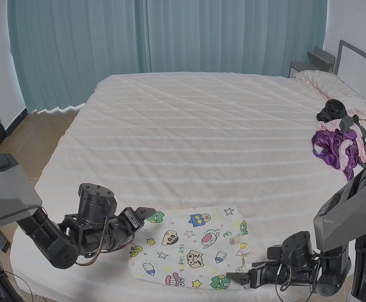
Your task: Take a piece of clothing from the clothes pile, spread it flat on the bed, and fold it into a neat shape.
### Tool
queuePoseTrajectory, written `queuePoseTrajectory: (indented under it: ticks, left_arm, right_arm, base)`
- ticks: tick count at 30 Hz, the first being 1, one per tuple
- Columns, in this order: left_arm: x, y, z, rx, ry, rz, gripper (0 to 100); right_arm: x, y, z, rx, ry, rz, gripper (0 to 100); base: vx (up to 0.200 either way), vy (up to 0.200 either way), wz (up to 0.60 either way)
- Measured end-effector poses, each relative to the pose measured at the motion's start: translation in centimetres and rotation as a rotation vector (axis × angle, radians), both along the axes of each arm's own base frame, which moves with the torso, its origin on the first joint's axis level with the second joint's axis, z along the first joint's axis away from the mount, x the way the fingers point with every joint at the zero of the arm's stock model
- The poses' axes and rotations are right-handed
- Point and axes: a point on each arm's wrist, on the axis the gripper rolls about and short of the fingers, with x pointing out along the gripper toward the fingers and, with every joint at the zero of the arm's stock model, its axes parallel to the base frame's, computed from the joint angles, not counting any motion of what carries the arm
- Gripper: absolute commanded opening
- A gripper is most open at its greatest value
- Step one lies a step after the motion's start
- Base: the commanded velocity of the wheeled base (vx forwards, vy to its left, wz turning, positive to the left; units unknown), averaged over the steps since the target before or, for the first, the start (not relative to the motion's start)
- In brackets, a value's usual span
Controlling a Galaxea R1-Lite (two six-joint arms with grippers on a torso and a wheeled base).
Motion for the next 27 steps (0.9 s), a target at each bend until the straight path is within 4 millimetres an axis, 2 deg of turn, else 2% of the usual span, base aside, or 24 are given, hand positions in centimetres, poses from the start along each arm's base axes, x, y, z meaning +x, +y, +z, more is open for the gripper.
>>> queuePoseTrajectory:
  ticks: [13,20,27]
  left_arm:
    - [-0.3,-1.0,-3.7,0.134,0.109,-0.016,100]
    - [-0.4,-1.1,-3.6,0.137,0.108,-0.019,100]
    - [-0.1,-0.8,-2.0,0.123,0.044,0.028,100]
  right_arm:
    - [2.1,-0.6,0.1,0.017,-0.052,-0.091,100]
    - [3.2,-0.8,0.4,0.040,-0.084,-0.126,100]
    - [6.5,-0.7,1.2,0.110,-0.180,-0.196,100]
  base:
    - [0.000,0.000,0.00]
    - [0.000,0.000,0.00]
    - [0.000,0.000,0.00]
